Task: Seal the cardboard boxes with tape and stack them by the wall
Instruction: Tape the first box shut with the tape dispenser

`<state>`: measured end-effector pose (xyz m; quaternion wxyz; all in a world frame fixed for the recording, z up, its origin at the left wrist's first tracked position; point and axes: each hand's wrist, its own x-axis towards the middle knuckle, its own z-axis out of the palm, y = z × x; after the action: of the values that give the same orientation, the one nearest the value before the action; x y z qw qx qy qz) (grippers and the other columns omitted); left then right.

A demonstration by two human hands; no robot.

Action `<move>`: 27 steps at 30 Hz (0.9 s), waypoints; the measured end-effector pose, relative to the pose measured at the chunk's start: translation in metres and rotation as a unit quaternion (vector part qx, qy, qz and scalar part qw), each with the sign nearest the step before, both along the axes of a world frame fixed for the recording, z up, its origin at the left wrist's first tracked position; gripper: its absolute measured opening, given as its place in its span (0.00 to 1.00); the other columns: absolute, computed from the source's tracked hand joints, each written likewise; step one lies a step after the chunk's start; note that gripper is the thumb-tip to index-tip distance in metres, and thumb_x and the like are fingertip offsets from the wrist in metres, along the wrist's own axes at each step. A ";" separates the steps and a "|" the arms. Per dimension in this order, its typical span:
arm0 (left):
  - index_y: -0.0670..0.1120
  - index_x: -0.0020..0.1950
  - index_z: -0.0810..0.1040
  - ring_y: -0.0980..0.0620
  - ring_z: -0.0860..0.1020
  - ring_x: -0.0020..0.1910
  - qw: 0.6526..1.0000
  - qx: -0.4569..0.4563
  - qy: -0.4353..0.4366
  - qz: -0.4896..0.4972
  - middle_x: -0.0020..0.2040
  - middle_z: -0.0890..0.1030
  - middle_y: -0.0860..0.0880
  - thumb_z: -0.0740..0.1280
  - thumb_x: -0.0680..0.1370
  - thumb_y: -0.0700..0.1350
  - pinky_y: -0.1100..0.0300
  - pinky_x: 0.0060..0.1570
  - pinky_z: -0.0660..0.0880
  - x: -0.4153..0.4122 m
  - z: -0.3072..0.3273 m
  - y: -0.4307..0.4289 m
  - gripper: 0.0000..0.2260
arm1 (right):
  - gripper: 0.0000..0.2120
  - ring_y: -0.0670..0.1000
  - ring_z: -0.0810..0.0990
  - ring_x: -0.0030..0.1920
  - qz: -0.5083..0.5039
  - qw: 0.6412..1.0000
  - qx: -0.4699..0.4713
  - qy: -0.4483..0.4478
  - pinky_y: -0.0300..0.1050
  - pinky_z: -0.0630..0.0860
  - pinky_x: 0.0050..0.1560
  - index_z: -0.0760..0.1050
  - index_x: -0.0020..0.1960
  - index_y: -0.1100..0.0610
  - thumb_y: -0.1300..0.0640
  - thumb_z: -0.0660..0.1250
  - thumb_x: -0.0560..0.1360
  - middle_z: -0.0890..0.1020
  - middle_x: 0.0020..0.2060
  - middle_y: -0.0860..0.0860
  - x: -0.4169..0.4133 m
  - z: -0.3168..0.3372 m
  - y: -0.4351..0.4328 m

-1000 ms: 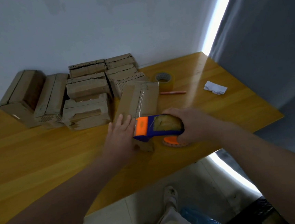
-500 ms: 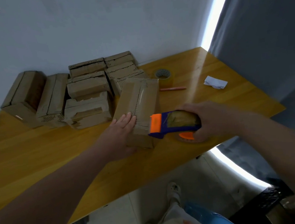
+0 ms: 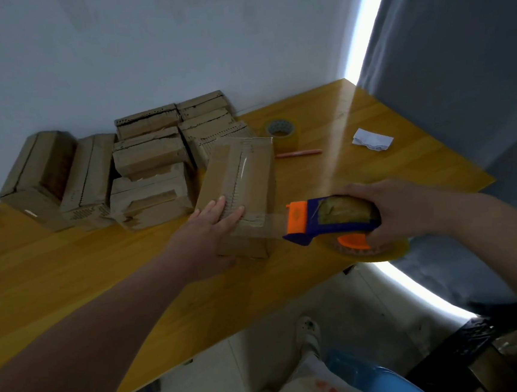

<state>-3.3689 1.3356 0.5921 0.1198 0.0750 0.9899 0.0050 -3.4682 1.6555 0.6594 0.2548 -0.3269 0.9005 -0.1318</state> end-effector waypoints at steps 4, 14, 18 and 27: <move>0.60 0.77 0.39 0.45 0.44 0.78 1.000 -0.013 0.000 -0.003 0.79 0.41 0.45 0.67 0.74 0.62 0.48 0.76 0.46 0.000 0.002 0.004 0.44 | 0.37 0.41 0.76 0.41 -0.004 0.999 0.045 0.015 0.35 0.71 0.37 0.61 0.70 0.38 0.44 0.74 0.66 0.75 0.43 0.39 0.005 -0.008 -0.011; 0.65 0.74 0.35 0.38 0.43 0.77 0.997 -0.068 -0.030 0.002 0.78 0.39 0.43 0.64 0.75 0.63 0.43 0.74 0.45 -0.001 0.008 0.020 0.41 | 0.33 0.49 0.76 0.46 0.023 0.991 0.128 -0.034 0.47 0.79 0.48 0.66 0.68 0.44 0.52 0.74 0.66 0.76 0.48 0.48 -0.016 0.006 -0.079; 0.66 0.74 0.35 0.38 0.43 0.77 0.998 -0.065 -0.025 0.009 0.78 0.38 0.43 0.64 0.76 0.61 0.42 0.73 0.44 -0.001 0.006 0.022 0.41 | 0.31 0.50 0.74 0.51 -0.007 0.984 0.138 -0.110 0.49 0.77 0.54 0.69 0.67 0.44 0.55 0.74 0.66 0.74 0.51 0.48 -0.031 0.003 -0.082; 0.66 0.74 0.34 0.37 0.44 0.77 0.998 -0.062 -0.004 0.009 0.78 0.39 0.43 0.64 0.77 0.58 0.42 0.73 0.44 -0.001 0.002 0.021 0.39 | 0.30 0.52 0.73 0.55 -0.019 0.967 0.200 -0.157 0.48 0.75 0.56 0.68 0.66 0.44 0.52 0.73 0.67 0.72 0.53 0.48 -0.037 -0.003 -0.083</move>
<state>-3.3701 1.3571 0.5945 0.1277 0.0584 0.9885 -0.0554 -3.5048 1.5721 0.6565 0.4505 -0.2269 0.8634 -0.0036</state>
